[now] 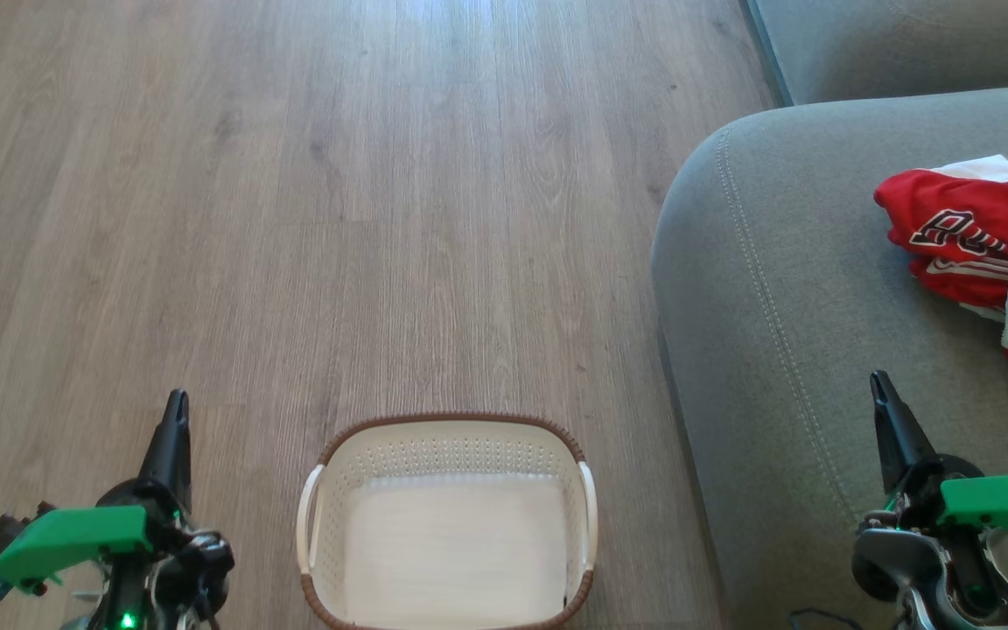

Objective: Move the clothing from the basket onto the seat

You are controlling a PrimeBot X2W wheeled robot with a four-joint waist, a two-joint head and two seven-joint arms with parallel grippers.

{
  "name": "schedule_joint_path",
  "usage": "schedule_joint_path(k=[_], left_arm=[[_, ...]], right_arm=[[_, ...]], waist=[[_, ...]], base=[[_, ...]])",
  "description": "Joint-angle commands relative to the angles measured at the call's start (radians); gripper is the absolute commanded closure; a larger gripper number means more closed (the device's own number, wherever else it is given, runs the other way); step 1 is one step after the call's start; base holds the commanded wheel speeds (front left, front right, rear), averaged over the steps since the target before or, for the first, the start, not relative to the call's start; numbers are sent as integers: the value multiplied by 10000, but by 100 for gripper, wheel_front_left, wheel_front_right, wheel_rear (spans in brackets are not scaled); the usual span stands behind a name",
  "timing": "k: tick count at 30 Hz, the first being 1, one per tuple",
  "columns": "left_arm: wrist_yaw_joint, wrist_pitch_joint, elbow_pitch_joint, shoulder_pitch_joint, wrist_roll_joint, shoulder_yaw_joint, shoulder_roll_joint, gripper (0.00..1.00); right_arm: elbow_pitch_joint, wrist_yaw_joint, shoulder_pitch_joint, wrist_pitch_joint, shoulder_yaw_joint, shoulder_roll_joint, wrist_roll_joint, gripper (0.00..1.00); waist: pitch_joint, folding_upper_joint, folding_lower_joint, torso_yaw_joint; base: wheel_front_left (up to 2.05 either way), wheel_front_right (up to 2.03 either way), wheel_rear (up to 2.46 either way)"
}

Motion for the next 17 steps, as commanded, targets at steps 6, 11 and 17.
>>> schedule_joint_path(k=[6, 11, 17], left_arm=[[-67, 80, -271, -490, -18, 371, 59, 100], [-67, 81, -271, -490, -17, 371, 59, 100], [-67, 81, -271, -490, -17, 372, 59, 100]], right_arm=[[-324, 0, -507, 73, 159, 27, 0, 100], [-324, 0, -508, 75, 156, 29, -3, 100], [-324, 0, -508, 79, 151, 32, -7, 100]], waist=[[0, 0, 0, 0], [0, 0, 0, 0], [0, 0, 0, 0]], base=[[0, 0, 0], [0, 0, 0], [0, 0, 0]])
